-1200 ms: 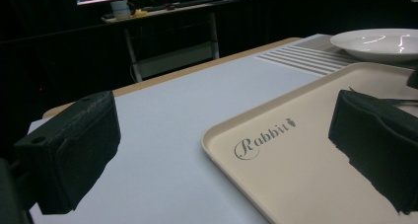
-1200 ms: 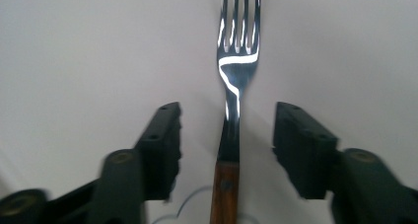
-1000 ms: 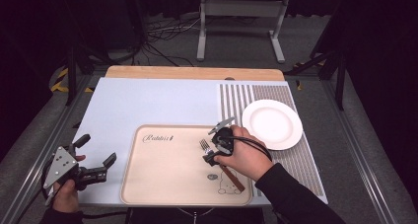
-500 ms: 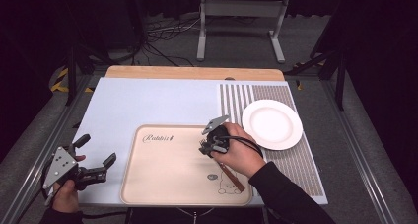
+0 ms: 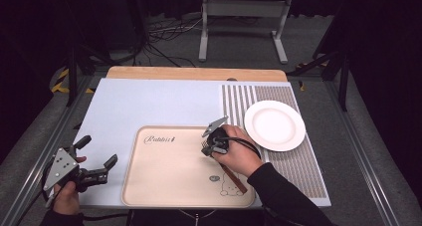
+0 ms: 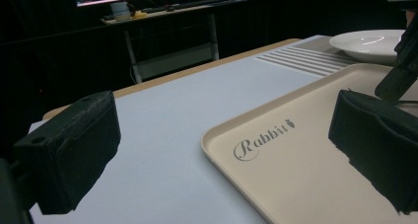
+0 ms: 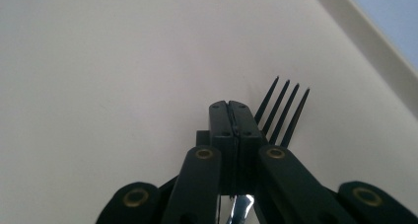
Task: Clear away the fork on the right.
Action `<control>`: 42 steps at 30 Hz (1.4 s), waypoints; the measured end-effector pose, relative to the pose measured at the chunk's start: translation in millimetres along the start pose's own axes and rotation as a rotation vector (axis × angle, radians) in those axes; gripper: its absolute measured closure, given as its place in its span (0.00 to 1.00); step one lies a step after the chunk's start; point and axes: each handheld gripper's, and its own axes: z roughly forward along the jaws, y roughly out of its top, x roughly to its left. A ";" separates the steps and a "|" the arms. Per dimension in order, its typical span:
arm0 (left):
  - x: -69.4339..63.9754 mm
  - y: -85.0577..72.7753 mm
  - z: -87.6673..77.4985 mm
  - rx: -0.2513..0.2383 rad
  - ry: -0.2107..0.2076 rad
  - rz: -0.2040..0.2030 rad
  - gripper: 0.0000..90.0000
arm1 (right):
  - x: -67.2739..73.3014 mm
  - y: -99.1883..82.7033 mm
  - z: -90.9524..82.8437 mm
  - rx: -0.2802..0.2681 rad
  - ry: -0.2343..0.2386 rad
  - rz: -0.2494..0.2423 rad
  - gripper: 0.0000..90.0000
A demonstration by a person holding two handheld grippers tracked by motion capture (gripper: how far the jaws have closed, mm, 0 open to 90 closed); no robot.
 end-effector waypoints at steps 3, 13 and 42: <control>0.1 0.0 0.0 0.000 -0.001 0.003 0.00 | -0.6 -1.4 3.4 0.016 -0.006 0.005 1.00; 0.0 -0.2 0.7 0.001 -0.001 0.001 0.00 | -1.6 -3.7 9.3 0.030 -0.009 0.009 1.00; -0.1 -0.4 0.9 0.006 -0.002 -0.002 0.00 | -18.4 -12.0 -0.2 0.056 -0.096 0.058 1.00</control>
